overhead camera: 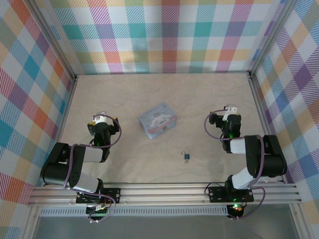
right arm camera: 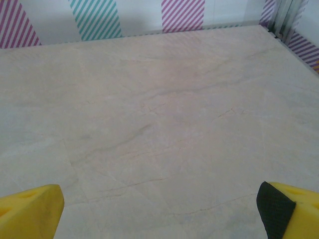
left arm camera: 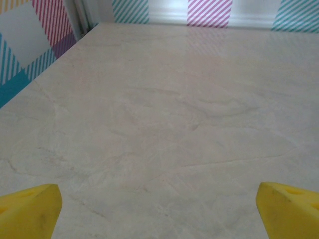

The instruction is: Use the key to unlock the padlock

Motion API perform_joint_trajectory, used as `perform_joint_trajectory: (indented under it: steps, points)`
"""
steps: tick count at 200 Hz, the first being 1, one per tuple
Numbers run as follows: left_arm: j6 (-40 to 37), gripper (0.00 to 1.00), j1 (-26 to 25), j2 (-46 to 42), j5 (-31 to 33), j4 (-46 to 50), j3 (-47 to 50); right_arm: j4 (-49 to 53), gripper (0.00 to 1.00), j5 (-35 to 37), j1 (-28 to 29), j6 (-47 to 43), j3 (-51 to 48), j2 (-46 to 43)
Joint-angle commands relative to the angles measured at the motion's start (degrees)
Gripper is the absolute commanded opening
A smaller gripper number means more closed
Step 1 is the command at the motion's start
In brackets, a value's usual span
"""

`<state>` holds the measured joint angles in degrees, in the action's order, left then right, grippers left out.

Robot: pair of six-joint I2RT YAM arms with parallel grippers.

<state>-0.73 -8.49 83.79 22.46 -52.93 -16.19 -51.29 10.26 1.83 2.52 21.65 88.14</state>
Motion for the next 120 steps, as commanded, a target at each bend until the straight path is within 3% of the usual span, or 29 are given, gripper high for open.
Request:
perform_joint_trajectory:
  steps: [1,15,25,37,59,68,120]
  points:
    - [0.1,1.0,0.8,2.9,-4.1,-5.1,-0.3,0.8,1.0,-1.1,-0.3,0.7,0.2,-0.3]
    - [-0.8,1.0,0.8,6.2,-4.7,-9.2,-0.3,0.7,1.0,-1.1,-0.3,0.7,0.2,-0.2]
    - [-0.5,1.0,1.0,4.6,-6.0,-4.0,-1.4,0.7,1.0,-1.1,-0.4,0.7,0.2,-0.2]
    - [-1.2,1.0,1.0,5.6,-7.1,-4.6,-2.2,0.7,1.0,-1.2,-0.4,0.7,0.2,-0.2]
    - [0.0,1.0,2.2,5.8,-8.2,5.8,-7.4,0.8,1.0,-1.1,-0.3,0.7,0.3,-0.2]
    - [0.8,1.0,4.0,5.9,-11.0,4.7,-7.0,0.8,1.0,-1.1,-0.3,0.7,0.2,-0.3]
    - [0.7,1.0,3.9,5.8,-10.8,5.1,-7.1,0.7,1.0,-1.0,-0.2,0.5,0.2,-0.3]
